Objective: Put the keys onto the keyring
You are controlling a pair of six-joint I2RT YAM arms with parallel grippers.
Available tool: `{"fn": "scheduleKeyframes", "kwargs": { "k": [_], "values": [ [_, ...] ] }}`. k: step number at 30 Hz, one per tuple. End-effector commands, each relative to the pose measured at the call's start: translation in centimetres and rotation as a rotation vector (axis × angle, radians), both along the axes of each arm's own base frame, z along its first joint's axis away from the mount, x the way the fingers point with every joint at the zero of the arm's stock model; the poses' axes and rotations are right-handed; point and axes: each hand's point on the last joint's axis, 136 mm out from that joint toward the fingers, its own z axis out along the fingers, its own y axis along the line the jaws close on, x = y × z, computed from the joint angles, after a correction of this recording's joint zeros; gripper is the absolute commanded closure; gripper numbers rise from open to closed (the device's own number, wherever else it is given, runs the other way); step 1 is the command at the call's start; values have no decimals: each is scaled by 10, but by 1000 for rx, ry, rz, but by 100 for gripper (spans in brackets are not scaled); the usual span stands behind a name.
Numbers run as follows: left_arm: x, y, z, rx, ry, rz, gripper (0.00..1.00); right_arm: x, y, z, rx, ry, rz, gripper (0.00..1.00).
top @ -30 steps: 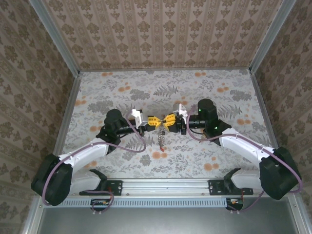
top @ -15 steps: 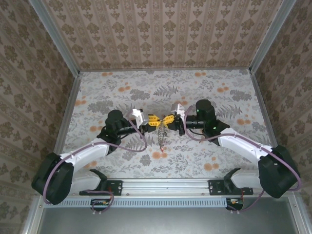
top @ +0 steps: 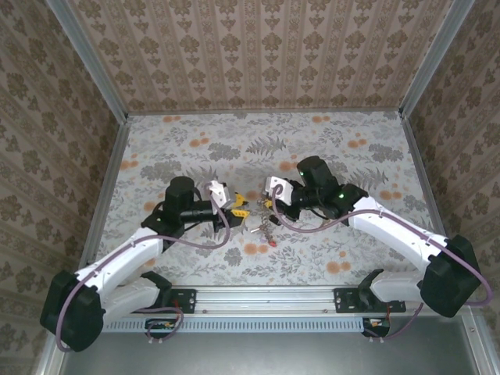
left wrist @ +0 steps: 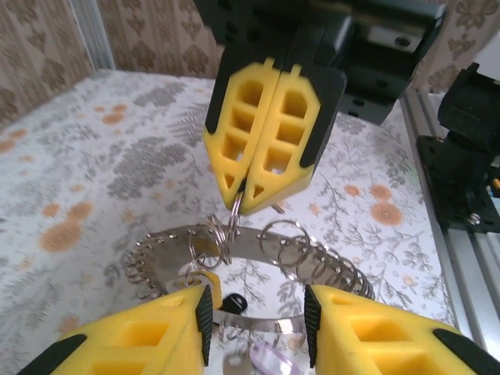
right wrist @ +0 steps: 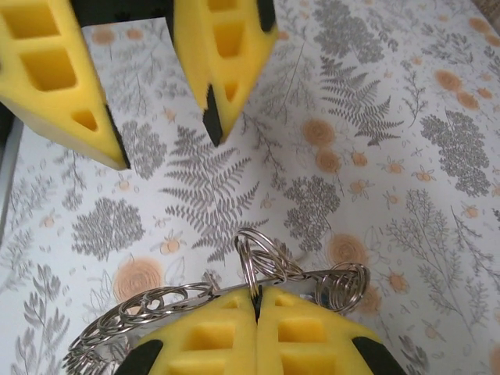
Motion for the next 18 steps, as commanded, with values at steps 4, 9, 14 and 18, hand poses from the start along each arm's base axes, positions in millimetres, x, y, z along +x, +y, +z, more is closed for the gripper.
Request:
{"fn": "scheduleKeyframes", "kwargs": {
  "k": [4,9,14,18],
  "values": [
    [-5,-14,3,-23,14,-96,66,-3,-7,-11,-205,-58,57,100],
    [-11,-22,-8,-3,1,-150,74,-6,-5,-12,-207,-36,70,100],
    [3,-23,-18,30,-53,-55,67,-18,1,-10,-164,-11,123,100],
    [3,-30,-20,31,-84,-77,63,-26,7,-9,-117,6,163,100]
  ]
}}
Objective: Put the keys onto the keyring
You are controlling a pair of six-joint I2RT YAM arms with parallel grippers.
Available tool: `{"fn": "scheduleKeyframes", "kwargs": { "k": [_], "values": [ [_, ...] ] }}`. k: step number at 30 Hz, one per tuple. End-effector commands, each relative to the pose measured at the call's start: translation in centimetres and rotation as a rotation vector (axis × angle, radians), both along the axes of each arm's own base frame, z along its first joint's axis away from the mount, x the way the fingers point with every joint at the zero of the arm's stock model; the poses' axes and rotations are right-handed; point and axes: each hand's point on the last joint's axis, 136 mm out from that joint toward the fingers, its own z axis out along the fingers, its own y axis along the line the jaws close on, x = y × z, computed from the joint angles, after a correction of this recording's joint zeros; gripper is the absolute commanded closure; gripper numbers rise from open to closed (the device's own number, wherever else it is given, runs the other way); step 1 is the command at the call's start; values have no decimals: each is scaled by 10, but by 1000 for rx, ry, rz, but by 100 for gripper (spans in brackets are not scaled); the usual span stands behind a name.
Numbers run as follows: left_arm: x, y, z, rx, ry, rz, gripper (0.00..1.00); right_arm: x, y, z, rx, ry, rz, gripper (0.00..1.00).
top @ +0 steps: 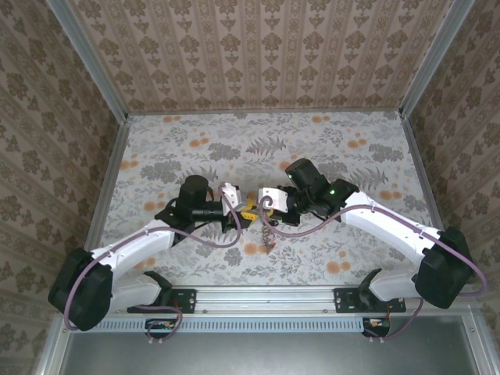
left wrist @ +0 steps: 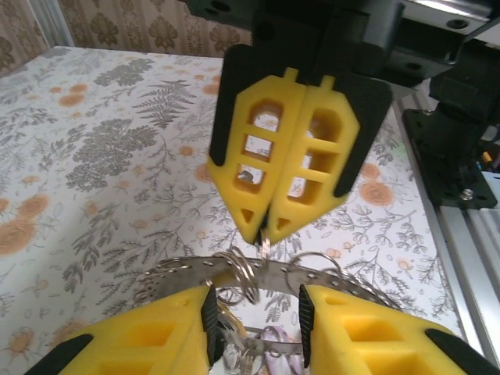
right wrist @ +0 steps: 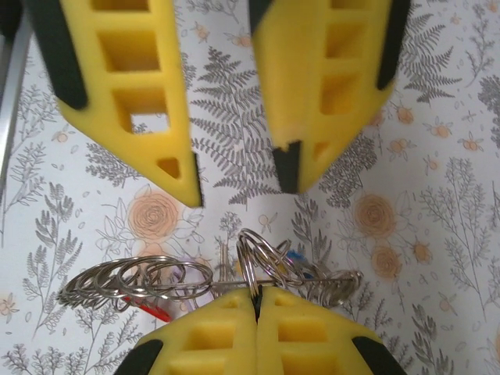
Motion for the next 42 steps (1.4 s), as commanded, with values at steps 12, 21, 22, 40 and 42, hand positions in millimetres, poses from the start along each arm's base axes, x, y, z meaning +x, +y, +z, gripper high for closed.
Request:
{"fn": "scheduleKeyframes", "kwargs": {
  "k": [12,21,22,40,42],
  "values": [
    [17,-10,-7,23,-117,35,65,-23,14,14,102,23,132,100],
    [24,-2,8,6,-152,52,64,-25,13,12,100,25,144,100],
    [24,-3,10,1,-152,51,64,-25,14,12,101,25,145,100],
    [2,1,21,-38,-98,-36,75,-19,13,5,89,40,114,100],
    [-10,10,22,-38,-98,-65,76,-17,13,6,96,45,103,100]
  ]
}}
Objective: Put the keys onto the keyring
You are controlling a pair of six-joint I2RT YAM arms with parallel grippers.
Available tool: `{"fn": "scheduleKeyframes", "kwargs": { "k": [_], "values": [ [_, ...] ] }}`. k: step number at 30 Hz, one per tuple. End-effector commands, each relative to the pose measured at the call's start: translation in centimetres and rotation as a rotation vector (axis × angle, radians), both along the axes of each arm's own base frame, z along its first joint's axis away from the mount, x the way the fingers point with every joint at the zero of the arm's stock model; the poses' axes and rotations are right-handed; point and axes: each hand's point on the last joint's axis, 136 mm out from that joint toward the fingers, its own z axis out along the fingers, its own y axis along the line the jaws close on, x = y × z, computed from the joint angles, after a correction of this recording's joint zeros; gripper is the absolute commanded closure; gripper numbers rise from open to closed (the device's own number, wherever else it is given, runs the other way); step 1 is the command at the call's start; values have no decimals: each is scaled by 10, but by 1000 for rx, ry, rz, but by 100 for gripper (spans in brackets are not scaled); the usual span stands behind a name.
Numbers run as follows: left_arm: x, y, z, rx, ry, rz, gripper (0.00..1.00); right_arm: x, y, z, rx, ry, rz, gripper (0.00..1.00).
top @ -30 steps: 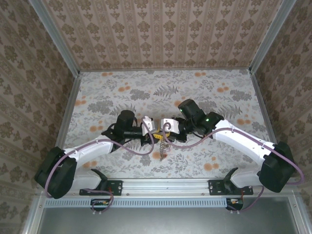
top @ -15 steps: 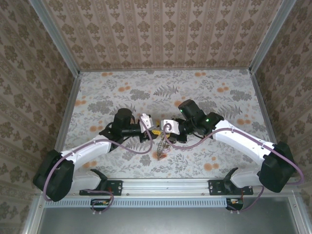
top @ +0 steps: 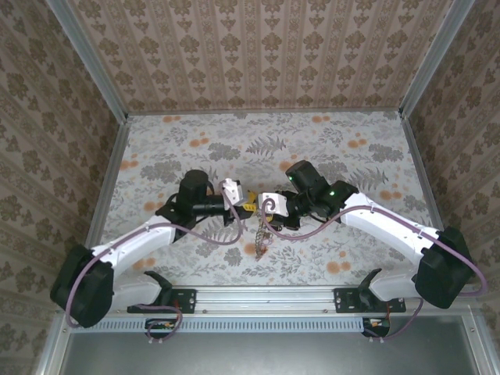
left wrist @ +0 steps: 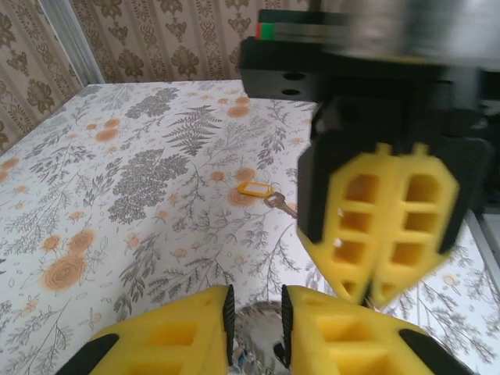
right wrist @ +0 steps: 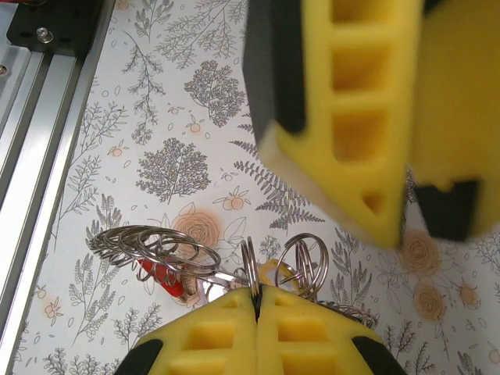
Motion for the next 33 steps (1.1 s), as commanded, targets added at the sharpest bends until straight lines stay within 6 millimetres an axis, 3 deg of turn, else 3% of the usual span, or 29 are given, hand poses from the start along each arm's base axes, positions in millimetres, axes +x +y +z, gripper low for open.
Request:
{"fn": "scheduleKeyframes", "kwargs": {
  "k": [1,4,9,19,25,32,33],
  "values": [
    [-27,13,3,-7,6,-86,76,2,5,8,44,5,0,100],
    [-39,17,2,0,20,-115,71,6,5,8,54,14,-14,100],
    [-34,16,1,-55,38,-72,62,9,9,10,78,25,-26,100],
    [-25,0,-3,-52,64,-75,64,13,15,13,117,40,-44,100],
    [-21,-5,-11,-15,61,-69,73,13,18,17,143,45,-41,100],
    [-11,-7,-8,-10,23,-34,100,11,19,16,145,56,-36,100],
    [-10,-7,-7,-11,19,-33,100,11,19,17,147,55,-35,100]
  ]
}}
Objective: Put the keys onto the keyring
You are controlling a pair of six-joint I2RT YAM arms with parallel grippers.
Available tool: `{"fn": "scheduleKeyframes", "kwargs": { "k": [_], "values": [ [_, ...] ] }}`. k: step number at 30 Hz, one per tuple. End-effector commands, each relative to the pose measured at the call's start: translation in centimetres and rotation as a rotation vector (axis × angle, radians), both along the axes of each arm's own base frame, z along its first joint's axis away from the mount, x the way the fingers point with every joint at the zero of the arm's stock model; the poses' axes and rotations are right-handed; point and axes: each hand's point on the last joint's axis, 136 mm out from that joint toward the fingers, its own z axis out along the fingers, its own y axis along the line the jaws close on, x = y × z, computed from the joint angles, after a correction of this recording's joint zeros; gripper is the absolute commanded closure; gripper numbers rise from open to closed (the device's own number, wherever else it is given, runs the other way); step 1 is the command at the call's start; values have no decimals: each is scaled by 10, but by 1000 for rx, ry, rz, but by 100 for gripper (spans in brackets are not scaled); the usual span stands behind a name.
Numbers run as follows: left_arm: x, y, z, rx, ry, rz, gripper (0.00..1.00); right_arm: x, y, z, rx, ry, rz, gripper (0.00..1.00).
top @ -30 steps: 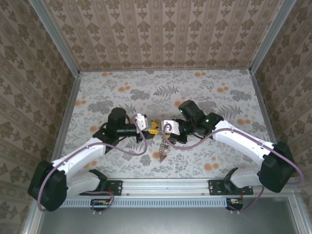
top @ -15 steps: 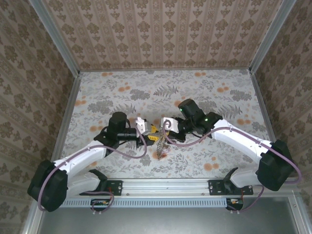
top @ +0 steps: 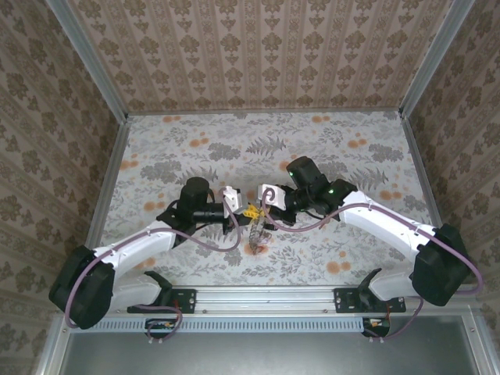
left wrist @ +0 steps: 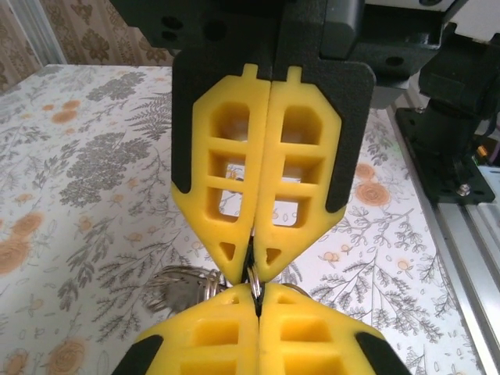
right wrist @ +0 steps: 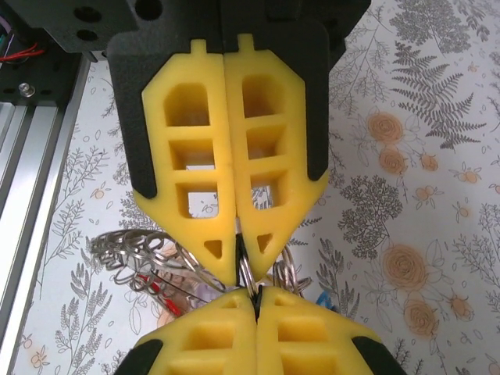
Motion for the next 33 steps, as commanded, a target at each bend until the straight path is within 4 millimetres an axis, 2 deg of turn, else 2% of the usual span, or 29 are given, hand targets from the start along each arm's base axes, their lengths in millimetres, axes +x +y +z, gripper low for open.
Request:
{"fn": "scheduleKeyframes", "kwargs": {
  "k": [1,2,4,6,11,16,19,23,33],
  "values": [
    [6,-4,14,-23,-52,6,100,-5,9,8,61,17,29,100],
    [5,-4,16,-31,-59,2,100,-5,8,9,68,16,23,100],
    [3,-4,19,-55,-64,-2,100,-5,6,11,91,20,16,88],
    [2,-3,23,-87,-57,-12,100,-5,1,15,142,41,2,83],
    [-4,-1,36,-161,-52,-46,100,-8,-9,29,284,83,-10,81],
    [-9,0,44,-198,-62,-79,100,-10,-12,34,339,92,-7,80],
    [-11,-1,48,-220,-60,-98,100,-10,-10,35,355,100,4,74],
    [-10,-2,51,-252,-55,-95,100,-9,-8,34,359,104,11,74],
    [-7,-4,54,-278,-59,-88,100,-13,-7,38,379,105,36,79]
  ]
}}
